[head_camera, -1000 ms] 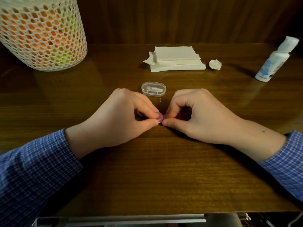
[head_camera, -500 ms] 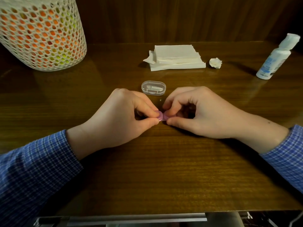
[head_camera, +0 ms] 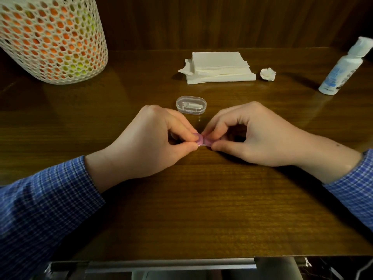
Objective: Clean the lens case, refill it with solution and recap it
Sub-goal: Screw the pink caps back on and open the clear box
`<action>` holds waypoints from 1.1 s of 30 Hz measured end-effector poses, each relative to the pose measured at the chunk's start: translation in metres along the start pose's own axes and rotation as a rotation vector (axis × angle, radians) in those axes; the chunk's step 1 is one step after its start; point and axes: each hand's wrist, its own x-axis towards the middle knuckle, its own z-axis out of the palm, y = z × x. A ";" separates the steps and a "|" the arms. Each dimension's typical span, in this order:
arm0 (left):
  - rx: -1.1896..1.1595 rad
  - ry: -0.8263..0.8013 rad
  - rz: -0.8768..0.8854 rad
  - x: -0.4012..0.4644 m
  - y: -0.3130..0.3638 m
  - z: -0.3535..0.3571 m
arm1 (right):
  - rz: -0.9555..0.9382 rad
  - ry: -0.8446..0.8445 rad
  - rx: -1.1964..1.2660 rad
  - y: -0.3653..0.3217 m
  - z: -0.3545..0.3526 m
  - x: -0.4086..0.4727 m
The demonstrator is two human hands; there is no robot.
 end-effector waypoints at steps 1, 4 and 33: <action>0.003 -0.003 0.000 0.000 0.000 0.000 | 0.007 0.026 -0.012 0.000 0.002 0.000; 0.010 -0.002 0.002 0.001 0.000 -0.001 | 0.020 0.142 -0.050 -0.002 0.013 -0.001; 0.035 0.020 -0.011 -0.002 0.006 0.002 | 0.055 0.114 -0.061 -0.003 0.010 -0.007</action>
